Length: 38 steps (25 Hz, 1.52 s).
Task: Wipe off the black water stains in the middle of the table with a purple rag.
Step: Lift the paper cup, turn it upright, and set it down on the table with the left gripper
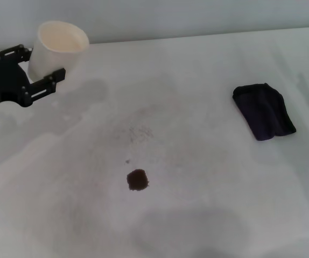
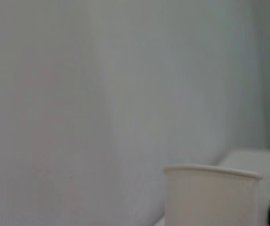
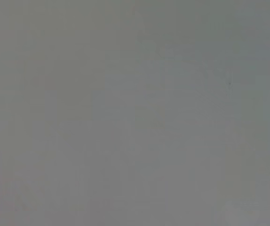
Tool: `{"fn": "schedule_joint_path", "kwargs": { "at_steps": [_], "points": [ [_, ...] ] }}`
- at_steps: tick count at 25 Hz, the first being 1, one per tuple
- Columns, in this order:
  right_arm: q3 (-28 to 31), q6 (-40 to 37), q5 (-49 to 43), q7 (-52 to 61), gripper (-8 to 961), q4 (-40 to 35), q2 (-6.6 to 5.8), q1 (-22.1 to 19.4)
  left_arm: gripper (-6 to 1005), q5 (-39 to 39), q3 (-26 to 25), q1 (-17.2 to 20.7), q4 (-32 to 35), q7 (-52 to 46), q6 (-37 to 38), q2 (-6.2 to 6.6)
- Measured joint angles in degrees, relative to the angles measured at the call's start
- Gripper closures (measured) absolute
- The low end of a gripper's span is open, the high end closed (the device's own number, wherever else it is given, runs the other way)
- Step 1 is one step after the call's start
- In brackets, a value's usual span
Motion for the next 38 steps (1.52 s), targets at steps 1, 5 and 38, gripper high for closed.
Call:
{"fn": "schedule_joint_path", "kwargs": {
  "at_steps": [1,5,38],
  "points": [
    [-0.8,0.1,0.0,0.0,94,0.3,-0.07,-0.5,396,-2.5,0.0,0.3,-2.4,0.9,0.5,0.00],
    [-3.7,0.1,-0.1,-0.8,94,1.3,-0.38,-2.1,396,-10.2,0.1,1.7,-11.5,6.6,3.2,-0.20],
    [-8.5,-0.2,-3.6,-1.8,95,1.7,-0.37,-3.2,366,-16.2,0.5,3.2,-30.9,16.7,13.4,-0.29]
  ]
}}
